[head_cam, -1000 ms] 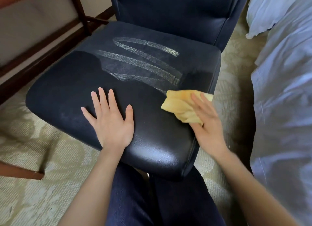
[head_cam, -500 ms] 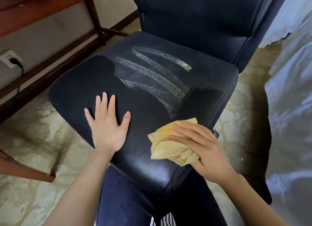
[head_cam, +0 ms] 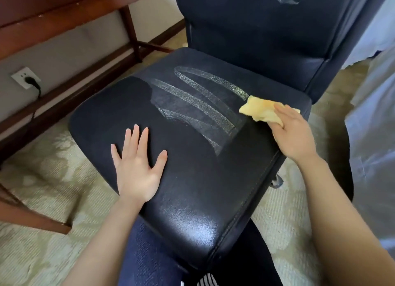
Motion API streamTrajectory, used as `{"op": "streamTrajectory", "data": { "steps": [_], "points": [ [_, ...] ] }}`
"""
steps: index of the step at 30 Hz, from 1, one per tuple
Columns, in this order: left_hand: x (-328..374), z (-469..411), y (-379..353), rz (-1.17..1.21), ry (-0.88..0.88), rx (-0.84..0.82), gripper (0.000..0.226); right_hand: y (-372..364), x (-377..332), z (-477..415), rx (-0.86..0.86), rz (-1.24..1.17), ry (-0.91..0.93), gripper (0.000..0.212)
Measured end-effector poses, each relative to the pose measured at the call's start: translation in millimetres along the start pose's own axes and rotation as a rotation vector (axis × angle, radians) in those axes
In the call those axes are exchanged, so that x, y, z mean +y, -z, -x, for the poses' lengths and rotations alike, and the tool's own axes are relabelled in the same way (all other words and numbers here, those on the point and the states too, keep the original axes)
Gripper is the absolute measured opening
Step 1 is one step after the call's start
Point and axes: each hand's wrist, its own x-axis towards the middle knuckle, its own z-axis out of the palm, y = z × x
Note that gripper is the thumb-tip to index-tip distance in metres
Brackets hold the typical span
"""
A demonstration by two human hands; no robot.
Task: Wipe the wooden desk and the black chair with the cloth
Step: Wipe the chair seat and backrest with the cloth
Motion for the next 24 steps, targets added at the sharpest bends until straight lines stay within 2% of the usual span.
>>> {"op": "streamTrajectory", "data": {
  "steps": [4,8,15,19,24],
  "points": [
    [1,3,-1,-0.017,0.002,0.004,0.072,-14,-22,-10,-0.057,0.252,-0.093,0.043],
    [1,1,-1,-0.018,0.0,0.009,0.071,-22,-46,15,-0.099,0.327,-0.043,0.047],
    [-1,1,-1,-0.01,-0.004,0.01,0.062,-32,-99,74,-0.12,0.232,0.208,0.042],
    [-3,0,-1,0.002,-0.006,0.004,0.061,-26,-113,91,-0.062,0.104,0.317,0.037],
    [-5,-2,0,0.019,-0.011,-0.003,0.06,-22,-107,112,-0.106,-0.144,0.506,0.032]
  ]
}}
